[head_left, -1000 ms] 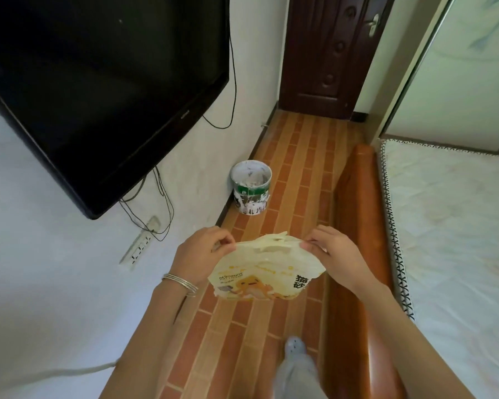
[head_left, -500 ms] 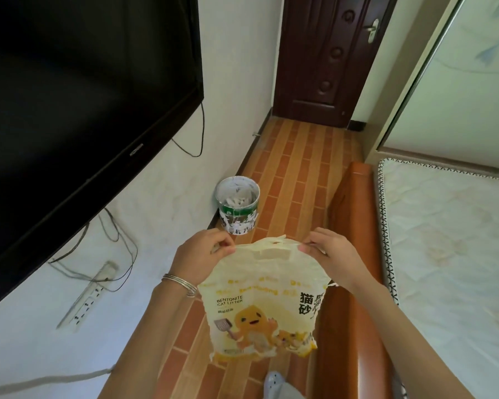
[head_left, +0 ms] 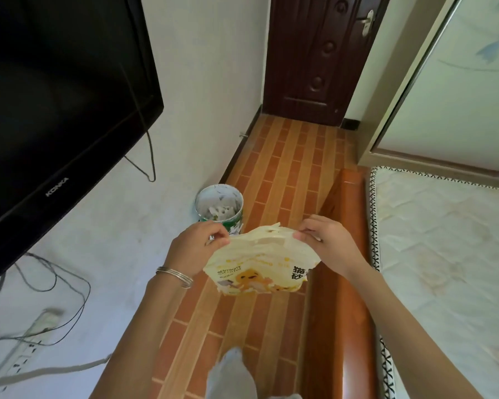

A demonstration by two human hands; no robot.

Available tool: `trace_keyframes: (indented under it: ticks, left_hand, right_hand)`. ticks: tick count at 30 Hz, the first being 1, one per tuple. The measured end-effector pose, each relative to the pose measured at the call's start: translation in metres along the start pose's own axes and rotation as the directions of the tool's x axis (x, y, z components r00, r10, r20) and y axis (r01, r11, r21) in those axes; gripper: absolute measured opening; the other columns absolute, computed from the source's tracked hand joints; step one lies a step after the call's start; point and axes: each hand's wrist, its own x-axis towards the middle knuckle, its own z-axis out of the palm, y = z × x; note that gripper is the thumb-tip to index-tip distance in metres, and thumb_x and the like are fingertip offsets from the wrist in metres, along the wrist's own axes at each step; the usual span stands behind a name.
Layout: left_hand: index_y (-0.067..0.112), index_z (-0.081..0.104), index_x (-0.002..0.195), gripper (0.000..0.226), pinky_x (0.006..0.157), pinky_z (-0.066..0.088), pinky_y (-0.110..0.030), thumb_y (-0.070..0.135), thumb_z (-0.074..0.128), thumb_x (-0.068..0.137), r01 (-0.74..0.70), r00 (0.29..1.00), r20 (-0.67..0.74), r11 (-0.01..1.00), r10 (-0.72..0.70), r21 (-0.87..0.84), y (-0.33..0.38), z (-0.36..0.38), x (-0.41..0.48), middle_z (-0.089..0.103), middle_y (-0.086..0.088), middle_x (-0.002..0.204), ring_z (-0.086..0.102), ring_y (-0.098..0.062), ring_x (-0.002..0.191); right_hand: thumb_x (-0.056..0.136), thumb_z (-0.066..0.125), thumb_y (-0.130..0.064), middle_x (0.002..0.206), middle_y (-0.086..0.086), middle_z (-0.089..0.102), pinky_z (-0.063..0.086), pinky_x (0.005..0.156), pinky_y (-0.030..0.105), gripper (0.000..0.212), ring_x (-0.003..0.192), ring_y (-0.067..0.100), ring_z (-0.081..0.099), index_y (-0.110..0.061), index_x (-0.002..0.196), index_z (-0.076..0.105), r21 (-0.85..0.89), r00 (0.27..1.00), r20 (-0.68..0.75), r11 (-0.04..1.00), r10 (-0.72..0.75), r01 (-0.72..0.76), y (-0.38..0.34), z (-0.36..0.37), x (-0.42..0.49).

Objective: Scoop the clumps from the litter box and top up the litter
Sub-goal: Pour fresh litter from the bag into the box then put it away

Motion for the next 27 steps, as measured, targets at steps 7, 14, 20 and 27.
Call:
trace_keyframes:
  ticks: [7, 14, 20, 27]
  left_hand:
    - [0.033, 0.060, 0.078, 0.008, 0.061, 0.038, -0.025, 0.031, 0.061, 0.087, -0.021, 1.000, -0.002, 1.000, 0.021, 0.000, 0.008, 0.003, 0.086, 0.059, 0.020, 0.079, 0.052, -0.006, 0.076]
    - [0.033, 0.059, 0.077, 0.010, 0.061, 0.036, -0.022, 0.031, 0.062, 0.086, -0.008, 0.999, 0.050, 1.000, 0.009, -0.017, 0.009, -0.001, 0.188, 0.057, 0.024, 0.078, 0.052, -0.001, 0.079]
    - [0.025, 0.062, 0.079, 0.008, 0.062, 0.035, -0.007, 0.024, 0.062, 0.087, -0.044, 0.995, 0.091, 0.999, 0.046, -0.030, 0.012, 0.004, 0.276, 0.057, 0.017, 0.076, 0.049, 0.006, 0.070]
    - [0.024, 0.065, 0.086, 0.007, 0.060, 0.033, -0.006, 0.028, 0.060, 0.088, -0.074, 0.987, 0.141, 0.997, 0.073, 0.004, 0.010, 0.014, 0.359, 0.061, 0.012, 0.085, 0.047, 0.007, 0.071]
  right_hand:
    - [0.088, 0.059, -0.031, 0.078, -0.004, 0.058, 0.047, 0.067, 0.040, 0.015, 0.077, 0.013, 0.053, -0.019, 0.081, 0.063, 0.045, 1.000, -0.009, 0.999, 0.022, -0.022, 0.043, -0.012, 0.063]
    - [0.088, 0.058, -0.034, 0.078, -0.005, 0.056, 0.047, 0.065, 0.039, 0.017, 0.075, 0.012, 0.052, -0.020, 0.080, 0.061, 0.013, 0.998, 0.002, 0.998, 0.061, -0.061, 0.085, -0.026, 0.150]
    - [0.088, 0.060, -0.031, 0.070, -0.014, 0.049, 0.039, 0.059, 0.025, 0.014, 0.068, 0.000, 0.046, -0.020, 0.080, 0.063, 0.001, 0.995, 0.003, 0.995, 0.103, -0.103, 0.123, -0.040, 0.218]
    - [0.087, 0.059, -0.032, 0.072, -0.019, 0.049, 0.029, 0.058, 0.014, 0.013, 0.070, -0.005, 0.046, -0.021, 0.083, 0.065, -0.005, 0.992, -0.018, 0.992, 0.127, -0.127, 0.167, -0.053, 0.280]
